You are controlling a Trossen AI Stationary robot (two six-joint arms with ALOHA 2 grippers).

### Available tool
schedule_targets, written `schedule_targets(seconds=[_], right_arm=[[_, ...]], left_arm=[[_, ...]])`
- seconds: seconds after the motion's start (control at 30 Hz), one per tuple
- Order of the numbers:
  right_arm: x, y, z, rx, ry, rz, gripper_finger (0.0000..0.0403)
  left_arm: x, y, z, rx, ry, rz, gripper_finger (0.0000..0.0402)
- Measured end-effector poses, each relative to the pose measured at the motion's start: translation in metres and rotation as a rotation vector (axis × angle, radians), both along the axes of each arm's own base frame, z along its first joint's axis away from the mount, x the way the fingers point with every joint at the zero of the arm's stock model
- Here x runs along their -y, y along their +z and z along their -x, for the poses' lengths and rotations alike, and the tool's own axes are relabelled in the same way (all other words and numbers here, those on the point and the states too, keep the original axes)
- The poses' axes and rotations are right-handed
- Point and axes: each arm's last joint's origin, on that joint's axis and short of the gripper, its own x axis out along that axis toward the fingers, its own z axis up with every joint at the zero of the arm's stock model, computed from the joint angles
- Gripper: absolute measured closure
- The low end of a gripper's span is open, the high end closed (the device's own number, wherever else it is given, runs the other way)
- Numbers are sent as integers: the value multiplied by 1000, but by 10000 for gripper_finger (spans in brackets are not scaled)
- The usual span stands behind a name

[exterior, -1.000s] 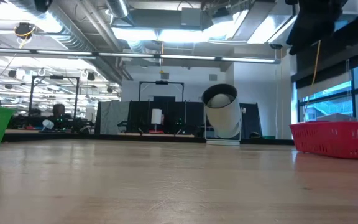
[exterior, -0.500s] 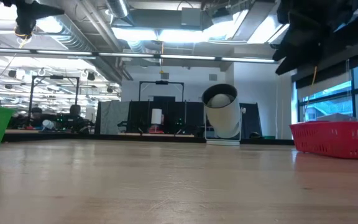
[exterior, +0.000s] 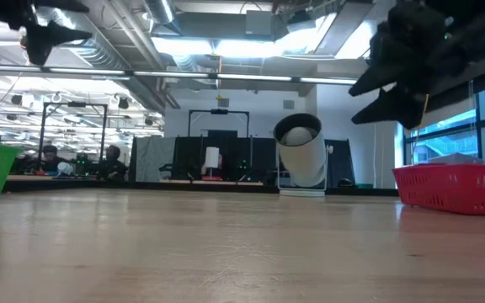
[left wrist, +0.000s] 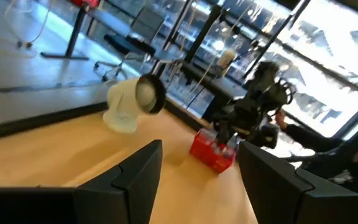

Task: Pick & Place Office items
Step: Return to Home Position

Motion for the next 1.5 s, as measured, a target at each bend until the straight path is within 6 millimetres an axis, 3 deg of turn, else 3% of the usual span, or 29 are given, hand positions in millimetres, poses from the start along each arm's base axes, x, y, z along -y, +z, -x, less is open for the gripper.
schedule_targets(seconds=[0.3, 0.63, 1.03, 1.5], right_arm=[[9, -23, 6, 111, -18, -36, 115], [21, -41, 19, 76, -49, -51, 115], [27, -52, 55, 198, -93, -92, 115], [28, -33, 71, 360, -34, 32, 115]], left_arm=[[4, -33, -21, -35, 19, 23, 194], [6, -63, -32, -85, 44, 80, 194], [6, -65, -33, -97, 53, 72, 194], [5, -71, -32, -162, 77, 36, 194]])
